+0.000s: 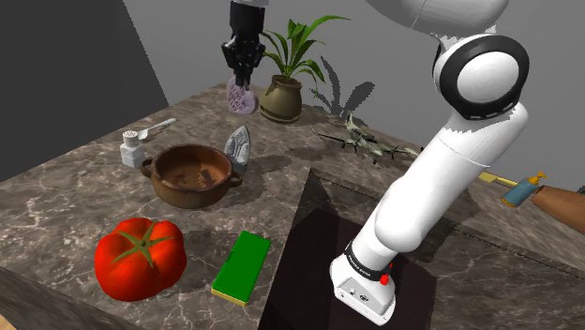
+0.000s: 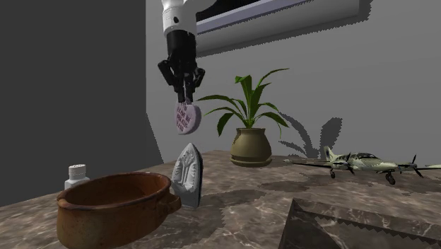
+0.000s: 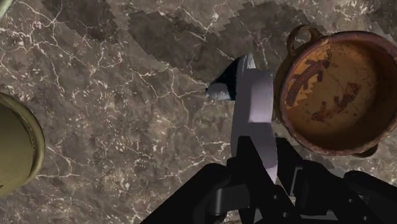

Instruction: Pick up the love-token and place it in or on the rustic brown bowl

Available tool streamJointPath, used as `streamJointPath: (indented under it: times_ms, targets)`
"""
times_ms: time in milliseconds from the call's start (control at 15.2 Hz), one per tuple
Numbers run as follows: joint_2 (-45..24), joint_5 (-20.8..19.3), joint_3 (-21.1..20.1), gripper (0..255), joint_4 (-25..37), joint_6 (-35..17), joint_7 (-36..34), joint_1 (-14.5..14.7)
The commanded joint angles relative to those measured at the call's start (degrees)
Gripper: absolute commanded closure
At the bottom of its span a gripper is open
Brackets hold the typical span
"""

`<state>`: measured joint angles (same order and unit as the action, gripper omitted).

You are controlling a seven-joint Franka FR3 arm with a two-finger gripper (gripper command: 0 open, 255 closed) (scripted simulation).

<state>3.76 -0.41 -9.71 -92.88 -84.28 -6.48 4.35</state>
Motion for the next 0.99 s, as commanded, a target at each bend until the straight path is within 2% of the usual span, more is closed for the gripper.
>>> streamJointPath:
  times_ms: [0, 726, 924]
  targets:
    - [-0.3, 0.3, -1.4, 255, 1.0, 0.7, -2.8, 1.2]
    - [-8.2, -0.5, -9.4, 255, 15.3, 7.5, -18.4, 9.0]
    - [-7.0, -0.1, -9.2, 255, 11.5, 4.7, -18.1, 8.8]
